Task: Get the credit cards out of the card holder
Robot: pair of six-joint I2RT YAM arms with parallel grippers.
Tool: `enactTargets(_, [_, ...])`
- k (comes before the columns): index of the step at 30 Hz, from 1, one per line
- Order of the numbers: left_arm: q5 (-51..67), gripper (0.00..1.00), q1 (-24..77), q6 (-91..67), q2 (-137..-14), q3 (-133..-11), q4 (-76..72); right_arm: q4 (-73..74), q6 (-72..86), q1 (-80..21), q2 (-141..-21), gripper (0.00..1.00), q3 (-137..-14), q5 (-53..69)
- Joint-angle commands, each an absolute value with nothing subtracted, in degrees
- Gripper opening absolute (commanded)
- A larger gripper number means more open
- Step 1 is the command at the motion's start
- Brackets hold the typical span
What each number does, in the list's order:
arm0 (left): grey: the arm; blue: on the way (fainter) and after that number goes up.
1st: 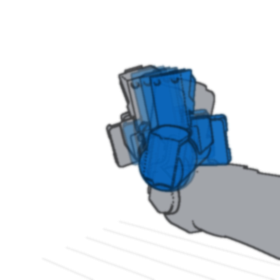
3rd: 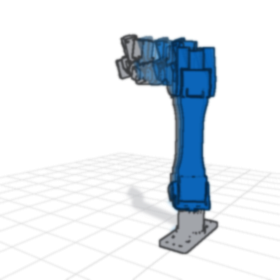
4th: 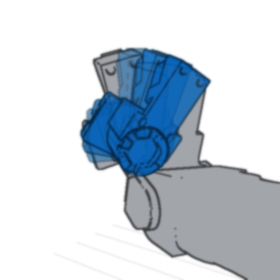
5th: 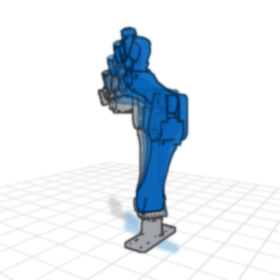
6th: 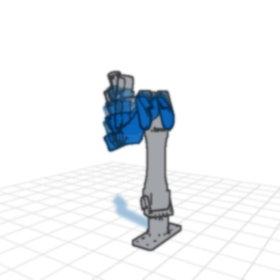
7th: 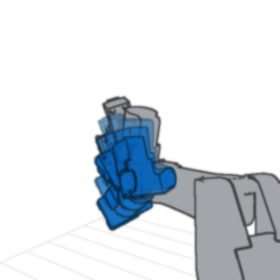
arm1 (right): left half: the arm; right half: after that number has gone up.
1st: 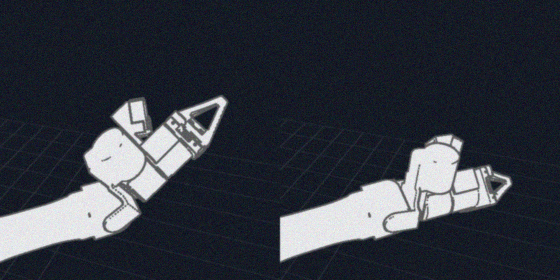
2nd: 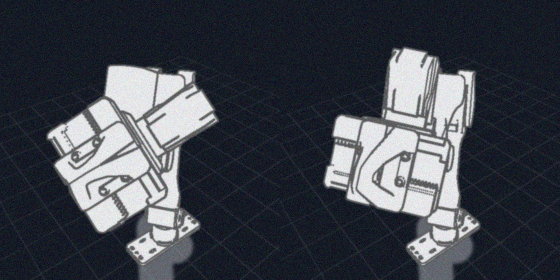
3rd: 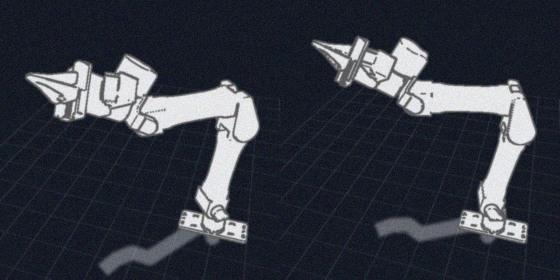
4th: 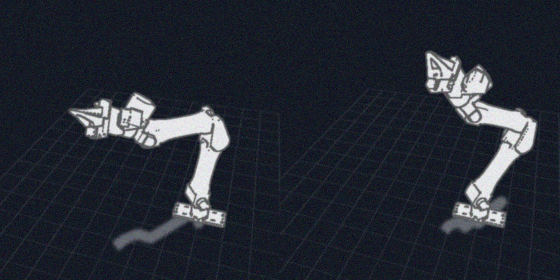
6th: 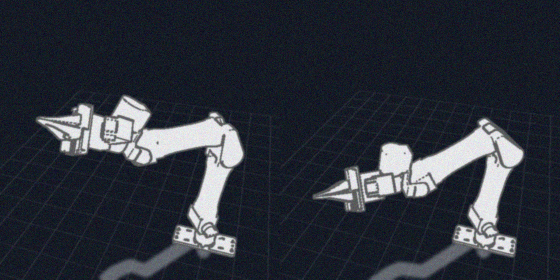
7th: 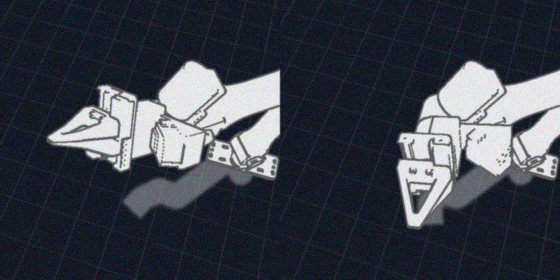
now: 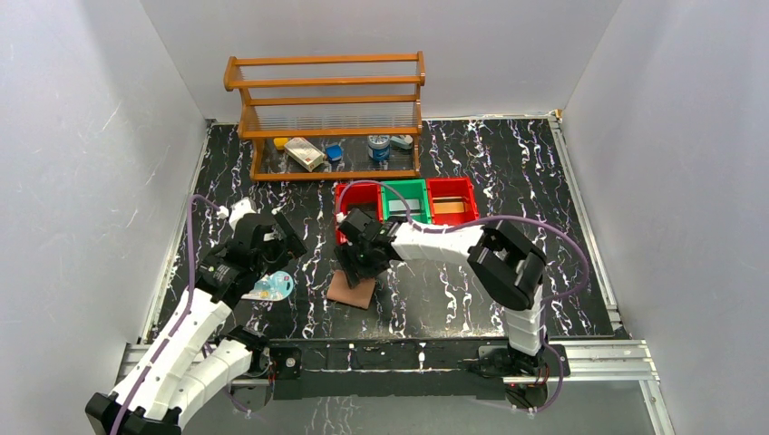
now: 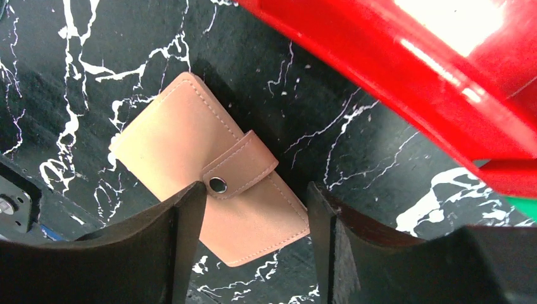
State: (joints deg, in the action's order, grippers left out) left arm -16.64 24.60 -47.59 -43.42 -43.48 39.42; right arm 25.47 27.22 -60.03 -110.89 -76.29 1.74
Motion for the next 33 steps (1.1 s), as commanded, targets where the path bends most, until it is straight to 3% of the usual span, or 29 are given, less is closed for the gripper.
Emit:
enactTargets(1, [-16.05, 0.98, 24.61, -47.74, -43.35, -43.33, 40.80, 27.23, 30.85, -60.78, -108.94, 0.63, -72.82, -1.84])
enactTargets(7, [-8.49, 0.98, 24.61, -42.64, -45.66, -43.20, 37.45, 26.09, 47.05, -60.90, -100.30, 0.46, -59.50, -3.97])
enactTargets(11, [0.62, 0.98, 24.61, -39.32, -50.26, -42.84, 33.35, 21.65, 58.47, -60.88, -91.93, 0.47, -49.61, -0.99])
enactTargets(13, [4.91, 0.98, 24.61, -38.22, -53.72, -42.43, 31.85, 19.99, 58.55, -60.70, -88.38, 0.54, -47.79, 0.10])
enactTargets(17, [11.99, 0.98, 24.61, -35.99, -59.92, -42.86, 30.50, 22.20, 52.03, -60.26, -82.47, 0.71, -51.37, -2.20])
enactTargets(20, [14.90, 0.96, 24.61, -34.73, -62.21, -42.88, 29.90, 25.81, 49.14, -60.02, -80.88, 0.74, -55.36, -6.73])
enactTargets(25, [16.53, 0.89, 24.70, -34.99, -63.51, -42.08, 29.84, 31.56, 45.01, -60.14, -84.41, 0.66, -61.15, -9.14])
enactTargets(33, [12.77, 0.88, 24.65, -36.82, -60.33, -40.54, 29.95, 34.48, 47.47, -63.01, -88.82, 0.54, -63.30, -12.42])
